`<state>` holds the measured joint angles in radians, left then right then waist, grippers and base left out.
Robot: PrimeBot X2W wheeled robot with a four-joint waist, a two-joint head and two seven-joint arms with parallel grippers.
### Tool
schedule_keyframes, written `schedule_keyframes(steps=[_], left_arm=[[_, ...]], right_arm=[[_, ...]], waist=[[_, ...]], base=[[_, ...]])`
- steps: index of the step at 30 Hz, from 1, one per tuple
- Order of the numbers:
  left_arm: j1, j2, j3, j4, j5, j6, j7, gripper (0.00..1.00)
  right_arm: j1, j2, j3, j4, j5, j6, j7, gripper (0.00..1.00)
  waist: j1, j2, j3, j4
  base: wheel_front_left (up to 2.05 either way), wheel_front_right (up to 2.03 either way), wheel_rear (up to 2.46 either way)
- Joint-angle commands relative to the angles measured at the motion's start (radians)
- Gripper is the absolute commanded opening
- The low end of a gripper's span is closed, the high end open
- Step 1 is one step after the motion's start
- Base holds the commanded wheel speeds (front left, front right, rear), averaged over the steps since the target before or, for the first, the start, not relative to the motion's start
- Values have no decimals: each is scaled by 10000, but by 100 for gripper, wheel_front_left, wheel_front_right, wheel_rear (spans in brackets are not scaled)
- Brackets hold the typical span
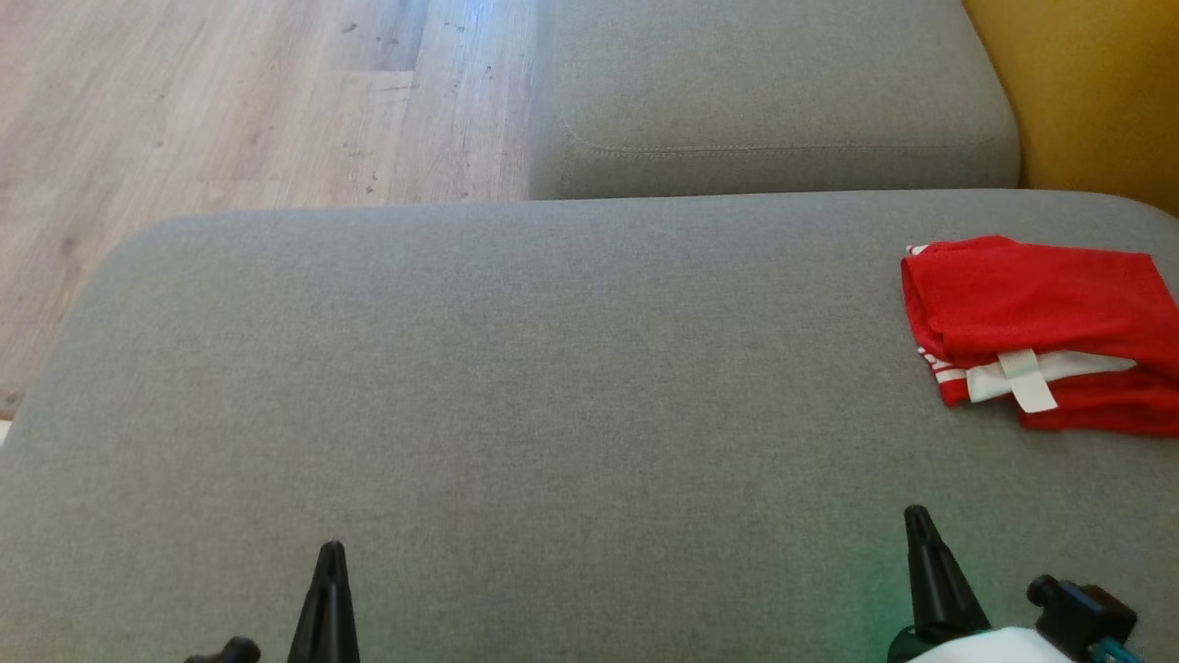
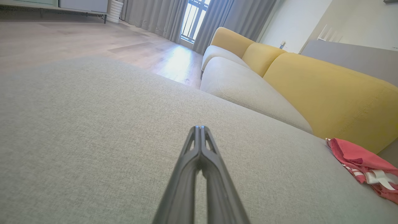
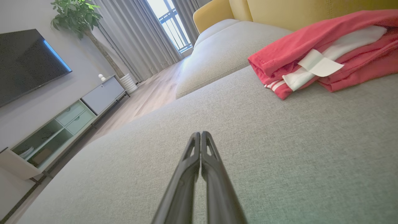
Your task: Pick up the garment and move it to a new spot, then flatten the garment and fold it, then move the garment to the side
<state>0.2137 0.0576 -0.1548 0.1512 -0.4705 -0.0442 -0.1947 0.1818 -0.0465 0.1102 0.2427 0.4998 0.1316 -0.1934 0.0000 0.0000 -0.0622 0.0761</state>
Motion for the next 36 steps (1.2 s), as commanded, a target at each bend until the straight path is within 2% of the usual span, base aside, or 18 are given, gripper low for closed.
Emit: schedule_keyframes(steps=[1,36], left_arm=[[-459,126,231,-282,-197,-43,35,0],[-1415,233,855,124,-4367,-336,914,0]], right_arm=[[-484,-154,-56,-259,219,-2,33,0],[-1321,-265,-619,-174,4247,-5,938,0]], waist=[[0,0,4,-4],[0,0,235,-273]], base=[[0,0,0],[0,0,0]])
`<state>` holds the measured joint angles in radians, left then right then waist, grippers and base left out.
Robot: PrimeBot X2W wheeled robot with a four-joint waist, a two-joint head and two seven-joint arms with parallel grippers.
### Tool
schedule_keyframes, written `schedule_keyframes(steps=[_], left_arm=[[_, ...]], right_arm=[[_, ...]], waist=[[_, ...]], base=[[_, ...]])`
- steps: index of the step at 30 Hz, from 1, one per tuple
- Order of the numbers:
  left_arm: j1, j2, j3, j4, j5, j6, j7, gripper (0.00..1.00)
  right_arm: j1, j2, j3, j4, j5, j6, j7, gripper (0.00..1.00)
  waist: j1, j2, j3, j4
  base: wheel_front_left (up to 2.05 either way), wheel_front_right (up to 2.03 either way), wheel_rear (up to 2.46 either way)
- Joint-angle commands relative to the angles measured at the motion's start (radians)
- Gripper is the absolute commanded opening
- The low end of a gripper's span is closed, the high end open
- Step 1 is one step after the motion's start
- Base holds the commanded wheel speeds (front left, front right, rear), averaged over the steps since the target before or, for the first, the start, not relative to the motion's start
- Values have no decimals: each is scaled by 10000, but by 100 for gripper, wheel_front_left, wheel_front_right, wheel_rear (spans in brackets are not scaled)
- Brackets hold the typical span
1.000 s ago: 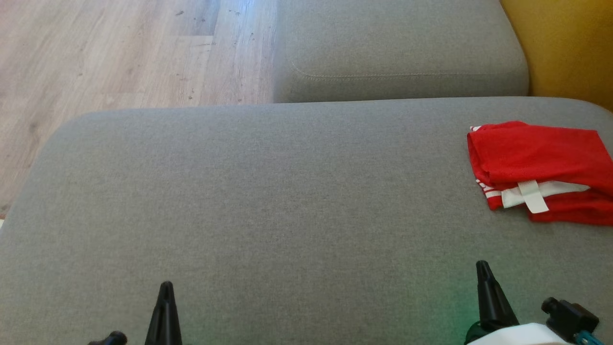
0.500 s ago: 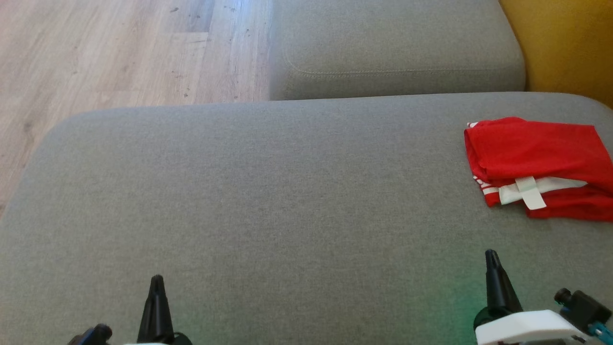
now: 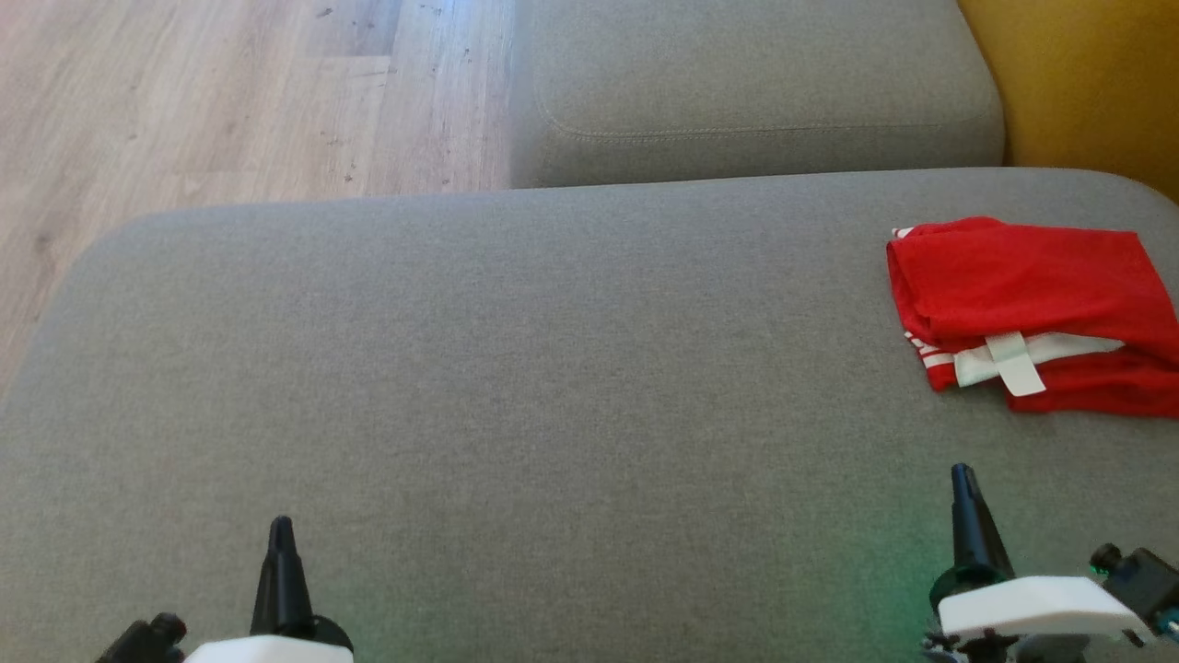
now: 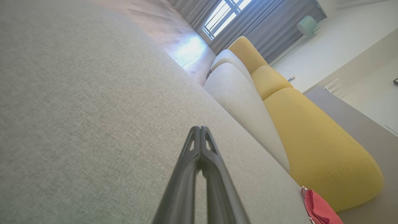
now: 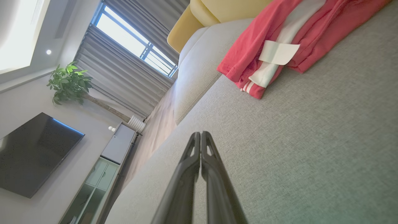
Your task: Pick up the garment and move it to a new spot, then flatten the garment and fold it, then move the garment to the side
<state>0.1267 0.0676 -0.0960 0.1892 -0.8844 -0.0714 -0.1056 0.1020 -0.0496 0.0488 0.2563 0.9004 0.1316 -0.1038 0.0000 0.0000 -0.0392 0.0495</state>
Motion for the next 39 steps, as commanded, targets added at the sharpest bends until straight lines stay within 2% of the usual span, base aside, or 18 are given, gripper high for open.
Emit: schedule_keyframes(steps=[1,39], left_arm=[[-573,135,286,-243,-344,-72,49,0],[-1596,147,1085,216,-4634,-379,1094,0]], right_arm=[[-547,-236,-23,-308,355,-5,70,0],[-1441,-265,-739,-208,4511,-7,1125,0]], waist=[[0,0,12,-14],[0,0,255,-298]], base=[[0,0,0],[0,0,0]])
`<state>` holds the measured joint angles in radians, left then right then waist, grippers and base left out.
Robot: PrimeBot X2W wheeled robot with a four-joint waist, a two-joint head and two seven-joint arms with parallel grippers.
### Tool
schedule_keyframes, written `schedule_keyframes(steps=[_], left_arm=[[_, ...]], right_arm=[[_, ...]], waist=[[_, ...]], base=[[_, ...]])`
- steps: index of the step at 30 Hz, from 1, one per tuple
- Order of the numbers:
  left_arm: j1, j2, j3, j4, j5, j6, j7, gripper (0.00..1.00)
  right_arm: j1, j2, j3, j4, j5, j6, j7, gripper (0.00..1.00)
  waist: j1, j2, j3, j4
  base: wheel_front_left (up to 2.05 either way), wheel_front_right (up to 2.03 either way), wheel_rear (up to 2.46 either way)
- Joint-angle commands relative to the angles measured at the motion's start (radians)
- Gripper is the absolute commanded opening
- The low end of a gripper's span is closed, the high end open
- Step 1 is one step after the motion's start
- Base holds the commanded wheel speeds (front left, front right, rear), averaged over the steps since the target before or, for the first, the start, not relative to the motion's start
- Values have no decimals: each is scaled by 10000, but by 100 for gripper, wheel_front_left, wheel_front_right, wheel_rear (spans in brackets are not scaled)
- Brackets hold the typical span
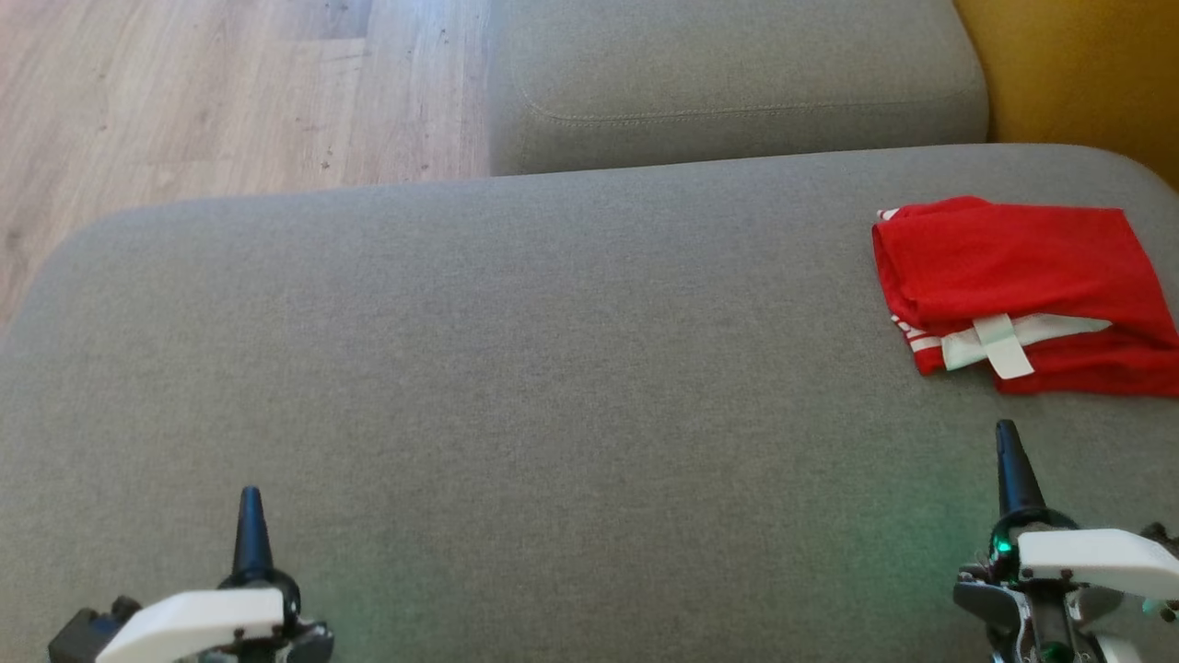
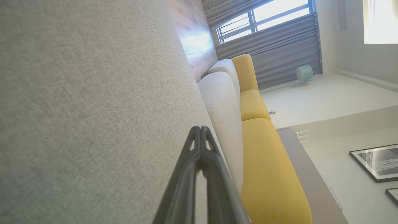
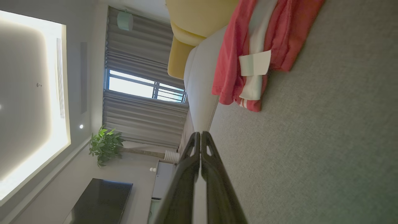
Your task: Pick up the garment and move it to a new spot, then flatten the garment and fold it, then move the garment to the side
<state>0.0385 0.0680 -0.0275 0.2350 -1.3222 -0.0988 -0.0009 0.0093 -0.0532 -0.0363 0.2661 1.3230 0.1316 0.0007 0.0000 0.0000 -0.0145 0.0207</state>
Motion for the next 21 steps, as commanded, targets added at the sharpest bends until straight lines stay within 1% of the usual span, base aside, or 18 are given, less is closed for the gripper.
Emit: schedule_keyframes(steps=[1,10,21], left_arm=[[-741,143,423,-230,-372,-113,76,0],[-1020,135,654,-104,-1519,-196,371,0],[-1298,124,889,21,-2660,-279,668,0]], right_arm=[[-539,-229,92,-303,396,-8,109,0],[-782,-228,-115,-275,1509,-8,405,0],[-1025,-224,-326,-248,2616,-9,703,0]], waist=[[0,0,14,-17],[0,0,80,-93],[0,0,146,-170]], base=[[0,0,0],[0,0,0],[0,0,0]])
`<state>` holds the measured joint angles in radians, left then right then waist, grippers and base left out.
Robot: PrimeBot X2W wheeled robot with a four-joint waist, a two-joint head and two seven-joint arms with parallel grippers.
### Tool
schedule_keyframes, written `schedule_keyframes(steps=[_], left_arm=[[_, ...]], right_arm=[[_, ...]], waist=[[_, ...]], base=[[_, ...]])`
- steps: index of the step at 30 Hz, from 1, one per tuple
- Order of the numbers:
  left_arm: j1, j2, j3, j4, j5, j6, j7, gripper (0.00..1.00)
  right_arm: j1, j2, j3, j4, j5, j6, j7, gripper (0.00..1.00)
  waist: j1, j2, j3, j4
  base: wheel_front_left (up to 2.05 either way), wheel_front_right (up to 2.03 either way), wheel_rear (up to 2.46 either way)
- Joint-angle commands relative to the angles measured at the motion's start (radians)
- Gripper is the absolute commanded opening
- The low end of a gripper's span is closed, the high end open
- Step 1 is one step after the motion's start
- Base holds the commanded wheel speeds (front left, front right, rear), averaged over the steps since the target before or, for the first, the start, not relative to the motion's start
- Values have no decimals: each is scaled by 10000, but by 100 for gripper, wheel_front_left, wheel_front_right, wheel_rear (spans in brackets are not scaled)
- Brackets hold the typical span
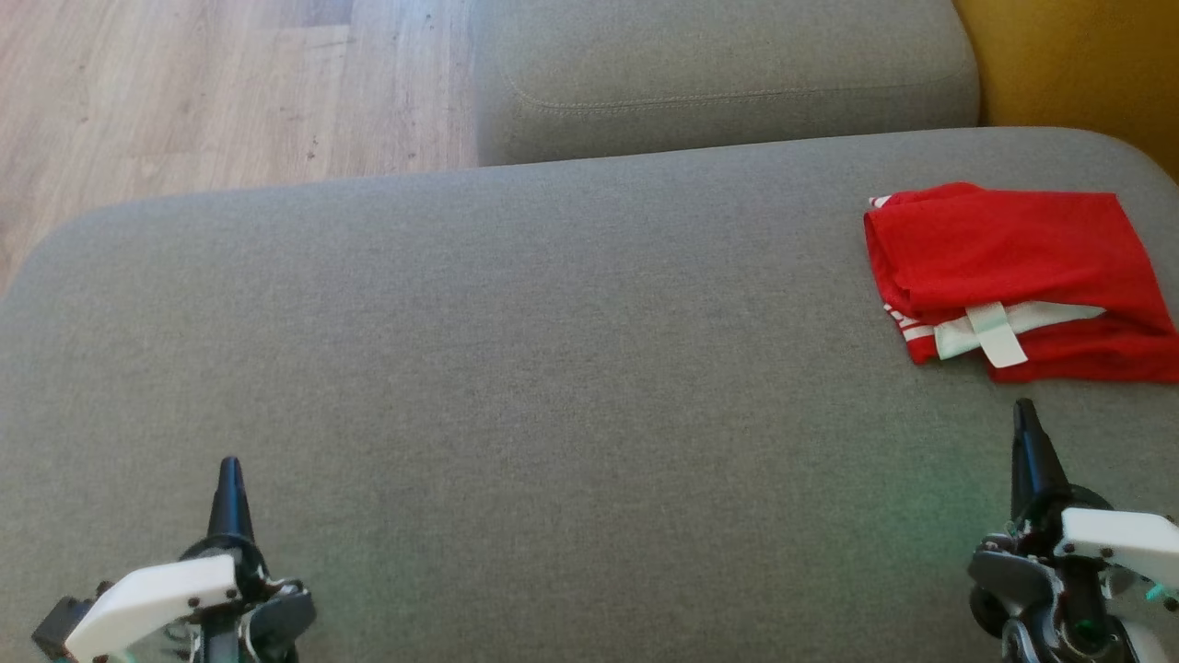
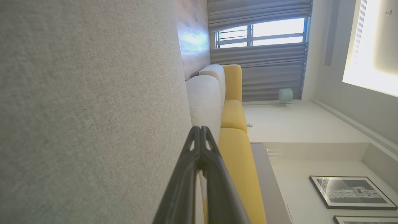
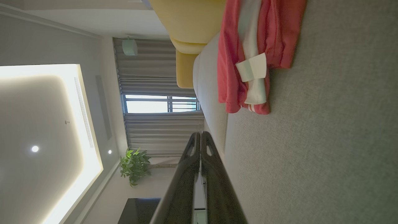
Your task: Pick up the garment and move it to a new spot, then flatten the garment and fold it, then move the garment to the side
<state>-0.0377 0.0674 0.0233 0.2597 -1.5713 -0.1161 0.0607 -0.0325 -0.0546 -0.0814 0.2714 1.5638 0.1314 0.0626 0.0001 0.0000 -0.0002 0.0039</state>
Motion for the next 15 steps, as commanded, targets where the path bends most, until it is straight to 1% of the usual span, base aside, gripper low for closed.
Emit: schedule_keyframes(steps=[1,5,15], left_arm=[[-563,129,405,-213,-283,-114,82,0],[-669,123,496,-166,-714,-146,197,0],[-672,91,542,-163,-676,-146,234,0]], right_arm=[[-631,-210,104,-299,318,-7,113,0],[-723,-207,22,-288,736,-7,228,0],[-727,-178,-18,-285,703,-7,260,0]], waist=[[-1,0,9,-10],[-1,0,34,-39],[-1,0,33,-39]], base=[[0,0,0],[0,0,0],[0,0,0]])
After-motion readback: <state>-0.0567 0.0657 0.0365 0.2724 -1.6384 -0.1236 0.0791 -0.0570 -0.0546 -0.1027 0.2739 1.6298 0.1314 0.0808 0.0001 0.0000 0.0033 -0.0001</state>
